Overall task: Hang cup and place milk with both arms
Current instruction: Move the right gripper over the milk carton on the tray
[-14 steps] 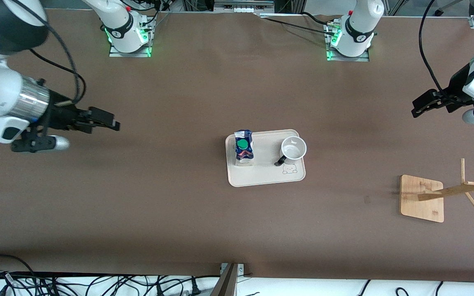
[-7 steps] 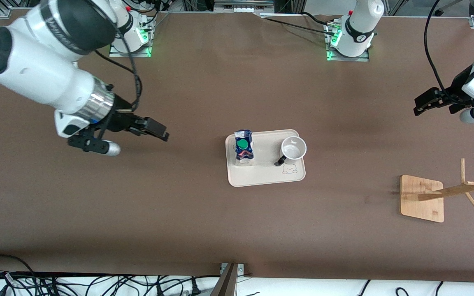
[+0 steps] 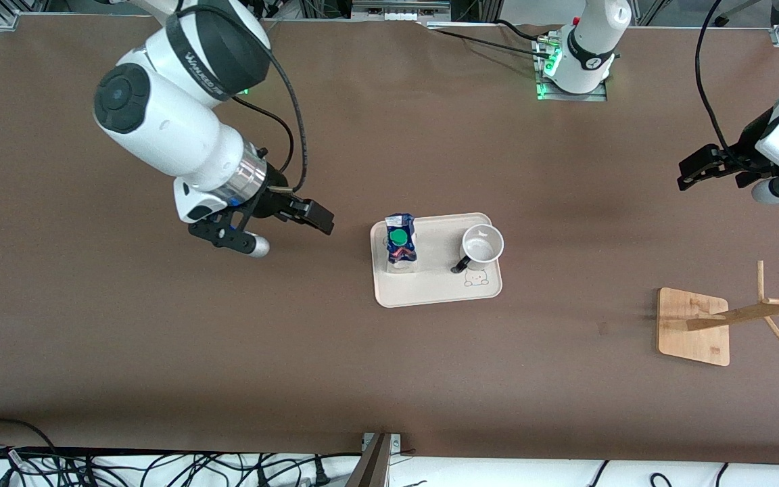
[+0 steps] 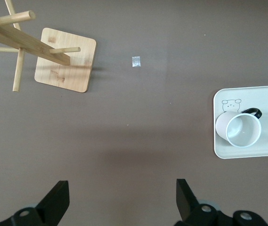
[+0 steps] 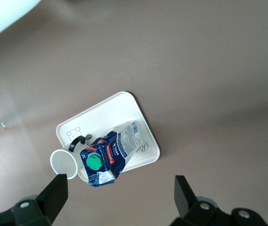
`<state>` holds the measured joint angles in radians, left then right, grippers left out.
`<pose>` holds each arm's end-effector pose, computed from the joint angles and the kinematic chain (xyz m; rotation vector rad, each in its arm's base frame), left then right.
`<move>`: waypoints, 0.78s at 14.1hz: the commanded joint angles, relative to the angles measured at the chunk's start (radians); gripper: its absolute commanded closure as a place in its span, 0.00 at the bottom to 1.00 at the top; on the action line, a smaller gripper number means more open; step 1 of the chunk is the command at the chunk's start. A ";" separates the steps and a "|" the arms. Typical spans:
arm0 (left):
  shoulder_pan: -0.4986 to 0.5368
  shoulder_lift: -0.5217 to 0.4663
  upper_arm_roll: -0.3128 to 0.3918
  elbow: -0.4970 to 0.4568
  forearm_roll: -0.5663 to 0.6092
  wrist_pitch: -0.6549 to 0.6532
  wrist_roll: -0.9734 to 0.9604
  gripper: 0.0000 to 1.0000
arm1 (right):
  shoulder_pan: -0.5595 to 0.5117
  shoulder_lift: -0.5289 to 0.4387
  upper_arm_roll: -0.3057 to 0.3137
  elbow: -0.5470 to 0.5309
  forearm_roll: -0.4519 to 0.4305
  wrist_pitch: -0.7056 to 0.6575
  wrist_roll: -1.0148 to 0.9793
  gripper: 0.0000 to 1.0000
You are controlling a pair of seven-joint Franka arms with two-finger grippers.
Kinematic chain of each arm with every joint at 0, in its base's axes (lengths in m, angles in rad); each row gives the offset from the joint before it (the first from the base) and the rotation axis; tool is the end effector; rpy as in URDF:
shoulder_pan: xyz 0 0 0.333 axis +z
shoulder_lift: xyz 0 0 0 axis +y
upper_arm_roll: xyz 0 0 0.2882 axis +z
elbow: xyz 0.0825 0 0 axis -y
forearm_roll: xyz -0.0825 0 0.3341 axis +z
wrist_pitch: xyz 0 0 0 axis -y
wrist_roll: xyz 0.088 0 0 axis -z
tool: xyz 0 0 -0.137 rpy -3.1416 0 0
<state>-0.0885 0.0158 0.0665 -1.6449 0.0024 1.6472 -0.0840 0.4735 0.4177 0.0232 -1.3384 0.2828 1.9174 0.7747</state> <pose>0.5132 -0.0112 0.5339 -3.1359 -0.0969 0.0208 0.5556 0.3297 0.4656 -2.7743 0.4989 0.0550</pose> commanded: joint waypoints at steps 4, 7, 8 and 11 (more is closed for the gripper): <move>0.003 -0.007 -0.007 -0.003 0.011 -0.007 0.010 0.00 | 0.169 0.075 -0.009 -0.002 -0.103 0.124 0.017 0.00; 0.004 -0.005 -0.007 -0.003 0.011 -0.006 0.012 0.00 | 0.221 0.122 -0.011 -0.002 -0.154 0.202 0.018 0.00; 0.006 -0.004 -0.005 -0.004 0.010 -0.004 0.012 0.00 | 0.227 0.139 -0.011 -0.002 -0.177 0.222 0.017 0.00; 0.006 0.001 -0.004 -0.004 0.010 -0.001 0.012 0.00 | 0.234 0.162 -0.011 -0.002 -0.189 0.247 0.009 0.00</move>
<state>-0.0877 0.0203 0.0652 -1.6452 0.0024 1.6473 -0.0840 0.6978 0.5755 0.0235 -1.3405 0.1105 2.1491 0.7852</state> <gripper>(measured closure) 0.000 0.000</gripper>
